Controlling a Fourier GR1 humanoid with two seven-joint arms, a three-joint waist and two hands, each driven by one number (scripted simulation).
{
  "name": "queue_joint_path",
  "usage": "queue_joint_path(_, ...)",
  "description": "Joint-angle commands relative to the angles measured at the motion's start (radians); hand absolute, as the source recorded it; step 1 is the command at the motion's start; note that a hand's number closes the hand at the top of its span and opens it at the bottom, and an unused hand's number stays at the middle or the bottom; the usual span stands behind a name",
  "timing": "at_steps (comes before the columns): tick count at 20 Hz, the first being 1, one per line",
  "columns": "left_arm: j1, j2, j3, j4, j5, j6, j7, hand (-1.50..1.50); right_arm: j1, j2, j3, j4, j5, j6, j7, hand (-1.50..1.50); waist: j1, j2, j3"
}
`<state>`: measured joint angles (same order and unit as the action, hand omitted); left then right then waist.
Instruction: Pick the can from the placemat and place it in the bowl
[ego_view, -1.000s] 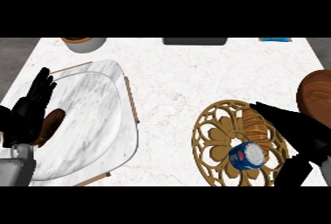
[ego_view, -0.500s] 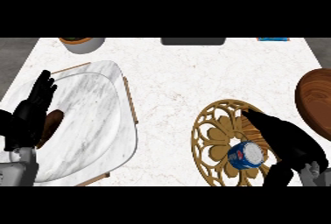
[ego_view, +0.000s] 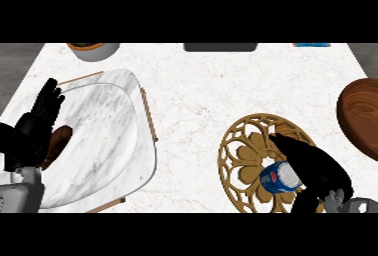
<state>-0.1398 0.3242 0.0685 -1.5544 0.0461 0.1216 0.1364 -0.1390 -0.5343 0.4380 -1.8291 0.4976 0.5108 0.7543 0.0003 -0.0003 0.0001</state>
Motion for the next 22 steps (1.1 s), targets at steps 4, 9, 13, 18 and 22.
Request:
queue_joint_path(4, -0.065, -0.024, 0.017, 0.008, -0.023, -0.018, 0.052, 0.0, 0.03, 0.051, -0.053, 0.046, 0.103, 0.025, -0.062, -1.5, -0.001, 0.0, 0.0)
queue_joint_path(9, -0.055, -0.016, 0.063, 0.056, -0.013, -0.05, 0.015, 0.0, -0.008, 0.132, -0.088, 0.107, 0.078, 0.083, -0.049, 1.5, -0.001, 0.001, 0.0)
queue_joint_path(13, 0.016, -0.029, 0.067, 0.013, -0.014, -0.067, -0.041, 0.0, 0.032, 0.143, -0.021, 0.156, 0.159, 0.015, -0.202, 1.5, 0.001, 0.0, 0.0)
queue_joint_path(18, -0.009, -0.061, 0.05, 0.083, -0.065, -0.043, -0.09, 0.0, -0.053, 0.193, -0.063, 0.287, 0.194, -0.017, -0.269, 1.5, 0.002, 0.002, 0.0)
queue_joint_path(22, -0.042, -0.059, 0.052, 0.042, -0.067, -0.049, -0.023, 0.0, -0.027, 0.216, -0.062, 0.231, 0.259, -0.039, -0.252, 1.5, -0.002, 0.0, 0.0)
